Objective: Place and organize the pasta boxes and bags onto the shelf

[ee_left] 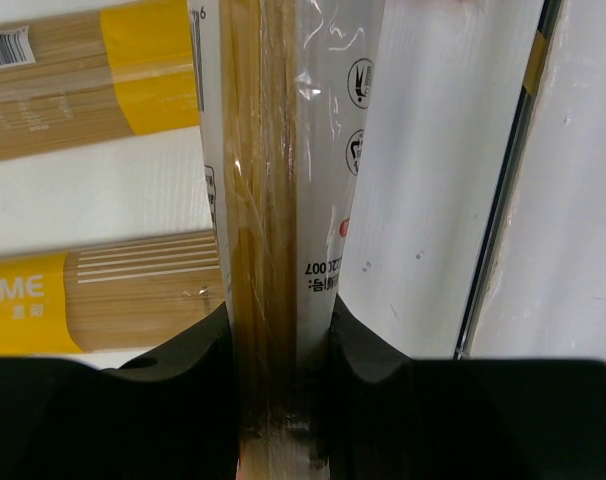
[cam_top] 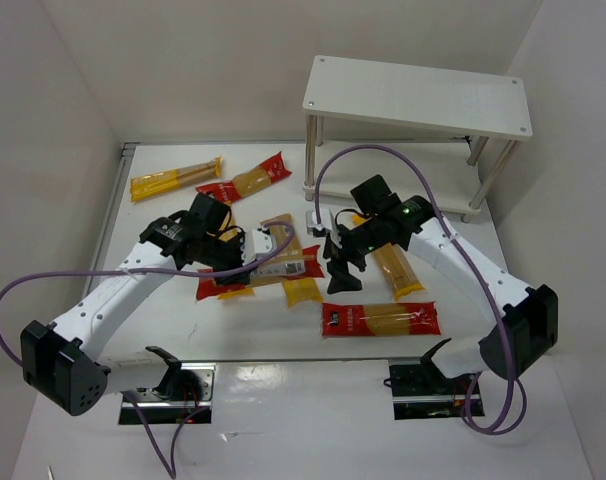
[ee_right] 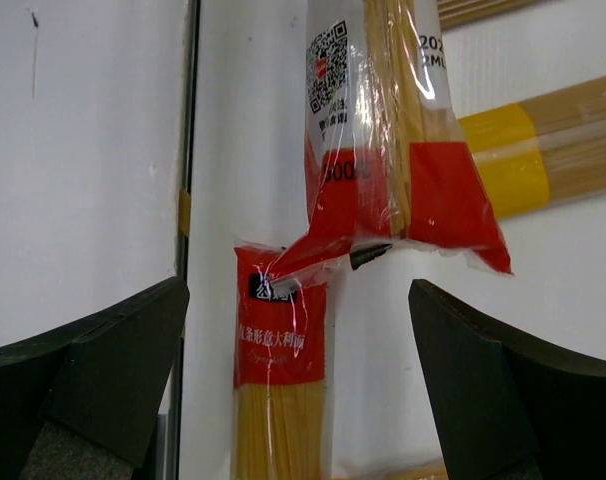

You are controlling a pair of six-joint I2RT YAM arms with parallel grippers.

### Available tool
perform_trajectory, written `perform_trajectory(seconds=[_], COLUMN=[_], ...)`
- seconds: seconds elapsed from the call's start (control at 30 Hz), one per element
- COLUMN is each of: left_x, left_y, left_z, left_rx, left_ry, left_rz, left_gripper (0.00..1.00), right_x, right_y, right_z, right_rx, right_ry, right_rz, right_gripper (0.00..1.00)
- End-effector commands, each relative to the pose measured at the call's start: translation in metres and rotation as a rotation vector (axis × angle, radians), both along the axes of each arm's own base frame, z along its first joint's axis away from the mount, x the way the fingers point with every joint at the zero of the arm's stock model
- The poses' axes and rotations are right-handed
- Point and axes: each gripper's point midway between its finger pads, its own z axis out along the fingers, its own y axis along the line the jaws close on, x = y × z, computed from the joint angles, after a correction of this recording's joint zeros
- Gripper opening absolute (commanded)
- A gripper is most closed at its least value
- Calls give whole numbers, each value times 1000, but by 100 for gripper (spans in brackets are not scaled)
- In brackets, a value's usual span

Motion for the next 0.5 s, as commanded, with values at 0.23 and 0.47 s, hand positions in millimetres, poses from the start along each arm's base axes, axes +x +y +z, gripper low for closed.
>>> perform_trajectory(seconds=[0.23, 0.47], left_x=[-2, -9], left_y=[-28, -32], left_z=[35, 64], left_rx=[-183, -351], left_ry=[-89, -29], left_rz=[-99, -145], left_gripper=[0, 0], right_x=[14, 25], right_y=[22, 15], right_z=[40, 72], right_rx=[141, 292], right_ry=[-133, -144], right_rz=[34, -101], right_gripper=[99, 99])
